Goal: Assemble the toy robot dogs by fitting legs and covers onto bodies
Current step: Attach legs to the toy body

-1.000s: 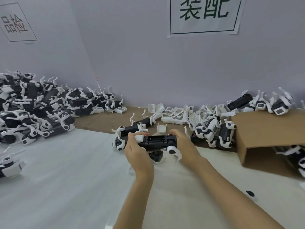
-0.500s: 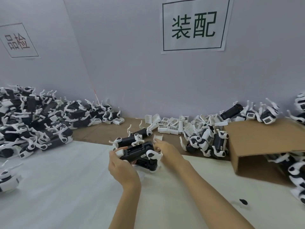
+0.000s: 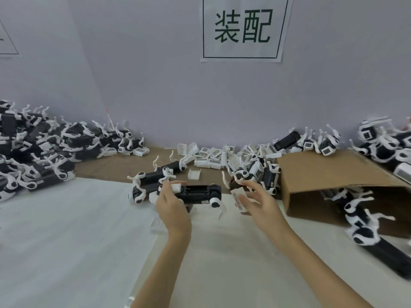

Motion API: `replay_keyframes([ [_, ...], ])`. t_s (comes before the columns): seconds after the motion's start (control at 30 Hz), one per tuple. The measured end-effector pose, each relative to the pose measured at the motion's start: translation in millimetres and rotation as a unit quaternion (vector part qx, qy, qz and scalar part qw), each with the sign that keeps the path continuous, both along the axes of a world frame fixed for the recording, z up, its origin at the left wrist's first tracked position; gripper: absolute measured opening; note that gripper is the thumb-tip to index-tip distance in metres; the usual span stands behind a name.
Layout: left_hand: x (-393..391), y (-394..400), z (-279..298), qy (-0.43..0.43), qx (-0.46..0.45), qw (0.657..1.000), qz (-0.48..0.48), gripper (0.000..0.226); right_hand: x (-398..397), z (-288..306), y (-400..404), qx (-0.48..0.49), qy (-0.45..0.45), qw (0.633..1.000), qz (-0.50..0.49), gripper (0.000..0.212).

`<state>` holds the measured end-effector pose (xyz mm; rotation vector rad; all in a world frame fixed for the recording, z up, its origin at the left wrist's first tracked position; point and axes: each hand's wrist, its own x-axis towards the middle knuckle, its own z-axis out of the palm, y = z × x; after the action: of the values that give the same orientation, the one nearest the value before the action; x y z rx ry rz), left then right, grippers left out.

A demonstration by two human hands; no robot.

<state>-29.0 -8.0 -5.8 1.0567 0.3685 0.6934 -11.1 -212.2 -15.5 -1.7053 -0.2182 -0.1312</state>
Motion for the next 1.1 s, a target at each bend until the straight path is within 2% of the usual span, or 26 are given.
replay_keyframes([
  [0.07, -4, -15, -4, 0.017, 0.049, 0.998, -0.033, 0.053, -23, -6, -12, 0.152, 0.05, 0.987, 0.021, 0.03],
  [0.13, -11, -28, -4, 0.027, 0.1, 0.993, -0.054, 0.047, -38, -13, -21, 0.235, 0.075, 0.969, 0.024, 0.027],
  [0.23, -17, -41, -7, 0.026, 0.187, 0.979, -0.081, 0.058, -43, -18, -25, 0.274, 0.109, 0.956, -0.005, 0.027],
  [0.3, -20, -44, -9, 0.021, 0.215, 0.972, -0.091, 0.067, -41, -20, -25, 0.264, 0.114, 0.957, -0.028, 0.015],
  [0.4, -21, -45, -11, 0.022, 0.236, 0.966, -0.102, 0.062, -40, -23, -26, 0.169, 0.109, 0.977, -0.07, 0.038],
  [0.5, -19, -45, -14, 0.02, 0.246, 0.962, -0.115, 0.056, -43, -22, -24, 0.158, 0.111, 0.978, -0.083, 0.047],
  [0.57, -18, -44, -15, 0.018, 0.254, 0.96, -0.121, 0.06, -47, -16, -23, 0.091, 0.068, 0.989, -0.093, 0.045],
  [0.67, -18, -46, -15, 0.016, 0.27, 0.955, -0.125, 0.055, -58, -7, -19, -0.027, -0.052, 0.997, -0.048, 0.043],
  [0.8, -21, -52, -16, 0.02, 0.306, 0.941, -0.141, 0.056, -69, -4, -3, -0.154, -0.17, 0.972, -0.056, 0.062],
  [0.87, -25, -56, -14, 0.019, 0.32, 0.935, -0.153, 0.063, -72, -8, 3, -0.223, -0.208, 0.951, -0.057, 0.063],
  [0.93, -28, -58, -12, 0.023, 0.334, 0.928, -0.161, 0.07, -74, -14, 7, -0.304, -0.226, 0.925, -0.041, 0.062],
  [1.0, -30, -58, -11, 0.034, 0.338, 0.926, -0.165, 0.071, -75, -19, 7, -0.378, -0.225, 0.898, -0.03, 0.072],
  [1.03, -30, -58, -10, 0.041, 0.344, 0.923, -0.169, 0.071, -74, -20, 7, -0.404, -0.23, 0.885, -0.038, 0.077],
  [1.1, -31, -57, -8, 0.044, 0.365, 0.908, -0.2, 0.07, -71, -21, 7, -0.411, -0.251, 0.873, -0.078, 0.073],
])
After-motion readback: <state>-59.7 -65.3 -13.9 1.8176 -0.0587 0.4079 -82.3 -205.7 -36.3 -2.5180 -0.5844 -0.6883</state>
